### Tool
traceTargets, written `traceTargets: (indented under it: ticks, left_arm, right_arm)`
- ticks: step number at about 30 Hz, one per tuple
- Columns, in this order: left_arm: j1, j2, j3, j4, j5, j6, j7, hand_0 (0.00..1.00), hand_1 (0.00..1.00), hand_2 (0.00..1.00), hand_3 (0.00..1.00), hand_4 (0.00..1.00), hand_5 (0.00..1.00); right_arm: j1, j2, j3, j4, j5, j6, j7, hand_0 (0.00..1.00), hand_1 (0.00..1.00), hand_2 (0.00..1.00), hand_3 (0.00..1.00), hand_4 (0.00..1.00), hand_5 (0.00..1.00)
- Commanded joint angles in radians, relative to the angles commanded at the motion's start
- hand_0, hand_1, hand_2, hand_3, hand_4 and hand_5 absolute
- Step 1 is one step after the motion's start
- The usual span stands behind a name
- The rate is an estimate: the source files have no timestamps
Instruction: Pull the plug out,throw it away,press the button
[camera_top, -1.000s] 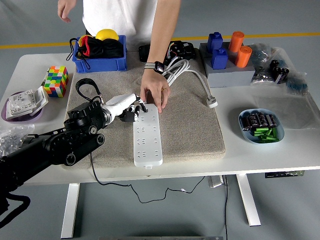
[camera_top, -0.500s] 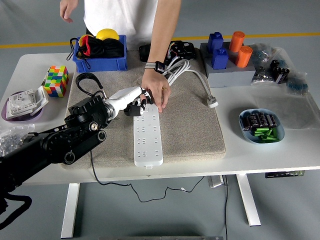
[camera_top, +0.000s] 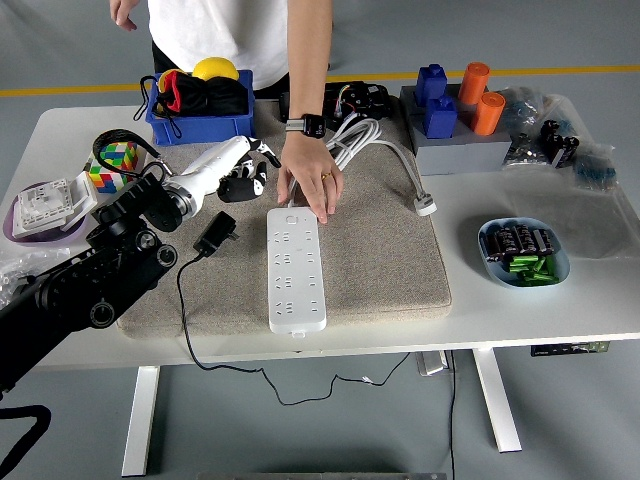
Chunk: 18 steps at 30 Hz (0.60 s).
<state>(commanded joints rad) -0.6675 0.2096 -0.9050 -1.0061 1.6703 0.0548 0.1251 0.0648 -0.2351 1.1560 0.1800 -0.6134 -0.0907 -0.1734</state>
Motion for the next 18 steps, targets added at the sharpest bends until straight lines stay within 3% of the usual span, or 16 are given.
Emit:
traceTargets:
  ticks: [3, 4, 9, 10, 18]
  left_arm:
    - [0.05, 0.012, -0.085, -0.029, 0.021, 0.007, -0.014, 0.23, 0.209, 0.281, 0.655, 0.518, 0.002]
    - [0.068, 0.014, -0.118, -0.037, 0.027, 0.011, -0.019, 0.658, 0.661, 0.598, 0.672, 0.767, 0.002]
    - [0.139, 0.023, -0.246, -0.064, 0.046, 0.026, -0.041, 0.658, 0.661, 0.598, 0.672, 0.767, 0.002]
    - [0.15, 0.024, -0.266, -0.068, 0.049, 0.028, -0.044, 0.776, 0.764, 0.679, 0.704, 0.779, 0.028]
    - [0.244, 0.038, -0.432, -0.103, 0.073, 0.055, -0.082, 0.782, 0.765, 0.693, 0.72, 0.784, 0.051]
  right_arm:
    - [0.001, 0.0, 0.001, 0.0, 0.0, 0.0, 0.002, 0.753, 0.663, 0.651, 0.619, 0.66, 0.505]
    - [0.001, 0.0, 0.003, 0.0, -0.002, 0.0, 0.002, 0.753, 0.663, 0.651, 0.618, 0.66, 0.505]
    - [0.002, 0.0, 0.005, 0.0, -0.006, 0.002, 0.0, 0.753, 0.663, 0.651, 0.618, 0.66, 0.505]
    - [0.002, -0.001, 0.006, 0.0, -0.007, 0.002, -0.001, 0.753, 0.663, 0.651, 0.619, 0.66, 0.505]
    - [0.011, -0.004, 0.001, 0.0, -0.006, 0.006, -0.002, 0.753, 0.663, 0.65, 0.618, 0.66, 0.505]
